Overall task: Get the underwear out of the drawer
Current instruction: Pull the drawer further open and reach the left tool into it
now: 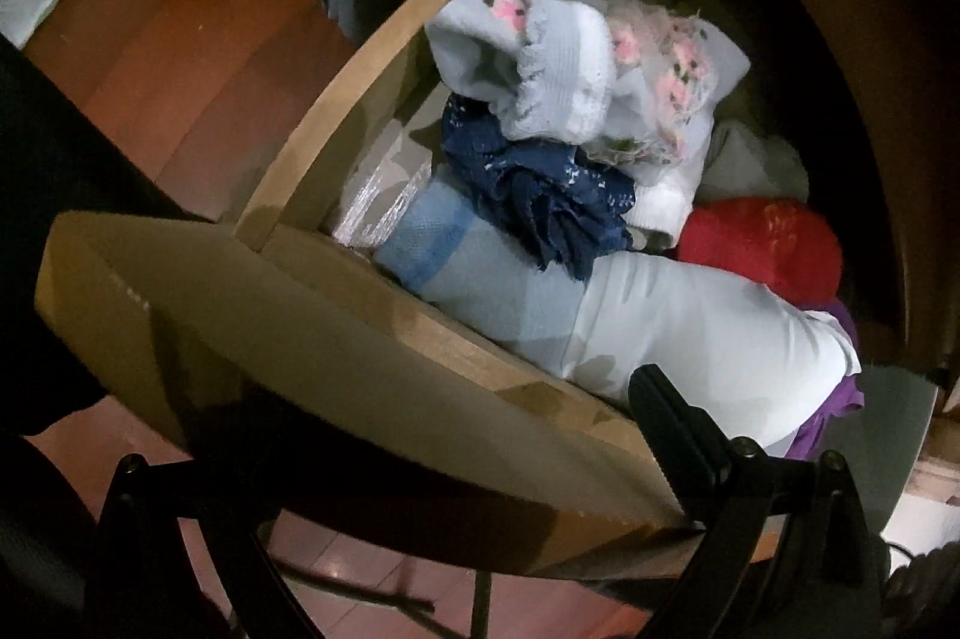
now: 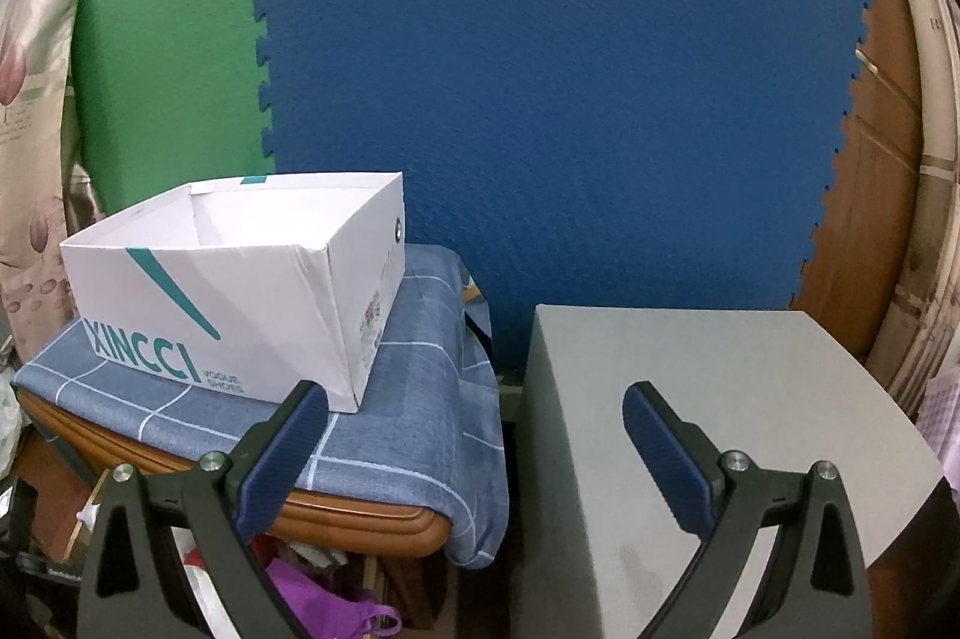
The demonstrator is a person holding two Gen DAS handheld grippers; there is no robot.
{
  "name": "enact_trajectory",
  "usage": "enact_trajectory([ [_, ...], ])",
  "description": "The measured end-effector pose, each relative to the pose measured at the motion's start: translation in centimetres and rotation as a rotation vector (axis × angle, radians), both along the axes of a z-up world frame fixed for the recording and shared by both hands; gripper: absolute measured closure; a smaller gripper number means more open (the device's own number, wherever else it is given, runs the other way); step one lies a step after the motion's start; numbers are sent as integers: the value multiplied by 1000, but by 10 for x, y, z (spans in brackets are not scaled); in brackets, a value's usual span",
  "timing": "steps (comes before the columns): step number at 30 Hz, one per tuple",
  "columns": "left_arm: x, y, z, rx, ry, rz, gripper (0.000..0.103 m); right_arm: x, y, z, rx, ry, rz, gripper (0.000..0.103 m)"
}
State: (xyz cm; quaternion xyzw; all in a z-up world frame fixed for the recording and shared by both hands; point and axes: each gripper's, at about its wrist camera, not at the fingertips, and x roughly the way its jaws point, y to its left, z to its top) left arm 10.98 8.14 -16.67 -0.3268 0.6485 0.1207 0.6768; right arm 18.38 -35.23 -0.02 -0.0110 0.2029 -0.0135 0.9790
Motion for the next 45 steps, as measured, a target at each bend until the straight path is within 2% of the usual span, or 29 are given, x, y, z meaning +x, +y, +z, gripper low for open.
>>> enact_trajectory([
  [9, 18, 14, -25, -39, 83, -44, 3, 0, 3, 0, -14, 1, 4, 2],
  [16, 52, 25, -35, -39, 81, -40, 3, 1, 3, -1, -12, 6, 6, 2],
  [18, 63, 23, -32, -7, 66, -56, 5, 1, 3, -1, -12, 5, 5, 2],
  [21, 77, 12, -15, 139, 16, -113, 7, 0, 3, -2, -8, 4, 4, 2],
  [24, 91, 16, -12, 153, -5, -101, 7, 0, 2, -2, -2, 4, 5, 2],
  [26, 94, 20, -3, 182, -23, -110, 7, 0, 1, -1, 1, 1, 5, 2],
  [29, 102, 17, 6, 174, -57, -133, 9, -1, 0, -2, 5, -1, 4, 2],
  [32, 107, 12, 22, 203, -98, -144, 10, -2, -2, -1, 16, -6, 5, 2],
  [36, 107, 0, 31, 227, -107, -218, 10, -3, -4, -1, 25, -7, 4, 2],
  [37, 106, -3, 35, 245, -123, -244, 12, -3, -5, 0, 28, -8, 4, 2],
  [39, 91, -16, 64, 252, -218, -335, 13, -4, -6, 0, 31, -10, 3, 2],
  [41, 85, -32, 94, 319, -295, -417, 10, -5, -8, 0, 36, -14, 0, 2],
  [43, 87, -51, 110, 373, -351, -511, 4, -5, -11, 0, 50, -13, -4, 2],
  [45, 90, -59, 115, 389, -390, -600, 4, -5, -13, 0, 68, -9, -5, 2],
])
